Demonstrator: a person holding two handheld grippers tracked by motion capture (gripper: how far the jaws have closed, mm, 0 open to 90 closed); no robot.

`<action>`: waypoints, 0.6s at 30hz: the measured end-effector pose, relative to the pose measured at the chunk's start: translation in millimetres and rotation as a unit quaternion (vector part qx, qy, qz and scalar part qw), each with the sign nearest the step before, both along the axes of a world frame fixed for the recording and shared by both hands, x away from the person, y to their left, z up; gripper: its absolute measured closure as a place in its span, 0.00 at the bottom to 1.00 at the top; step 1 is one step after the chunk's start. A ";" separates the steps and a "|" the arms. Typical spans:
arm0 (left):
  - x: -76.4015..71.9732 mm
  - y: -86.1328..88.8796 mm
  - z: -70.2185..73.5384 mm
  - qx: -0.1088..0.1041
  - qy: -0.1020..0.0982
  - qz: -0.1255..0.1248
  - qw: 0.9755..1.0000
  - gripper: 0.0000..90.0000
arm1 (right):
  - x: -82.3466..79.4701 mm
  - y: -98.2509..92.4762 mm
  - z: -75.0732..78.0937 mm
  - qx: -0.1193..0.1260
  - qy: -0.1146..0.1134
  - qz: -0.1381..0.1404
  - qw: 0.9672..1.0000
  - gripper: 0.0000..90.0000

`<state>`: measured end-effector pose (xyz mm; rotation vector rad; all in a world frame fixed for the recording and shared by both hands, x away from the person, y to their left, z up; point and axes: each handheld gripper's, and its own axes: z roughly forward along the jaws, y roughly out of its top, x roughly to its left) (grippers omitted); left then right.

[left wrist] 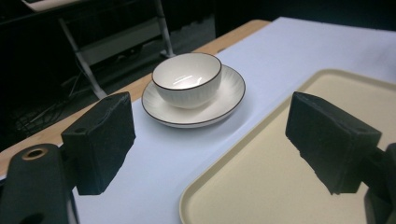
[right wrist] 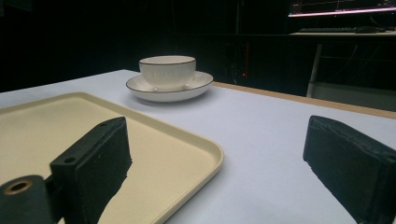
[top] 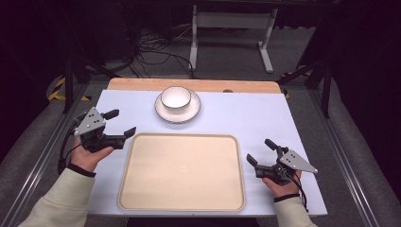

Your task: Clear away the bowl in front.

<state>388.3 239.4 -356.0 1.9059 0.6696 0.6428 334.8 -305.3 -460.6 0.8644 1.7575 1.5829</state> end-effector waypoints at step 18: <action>34.8 -39.5 16.9 0.103 -0.002 -0.015 0.995 0.22 | 0.7 0.9 0.4 -0.004 0.003 0.000 1.000 0.09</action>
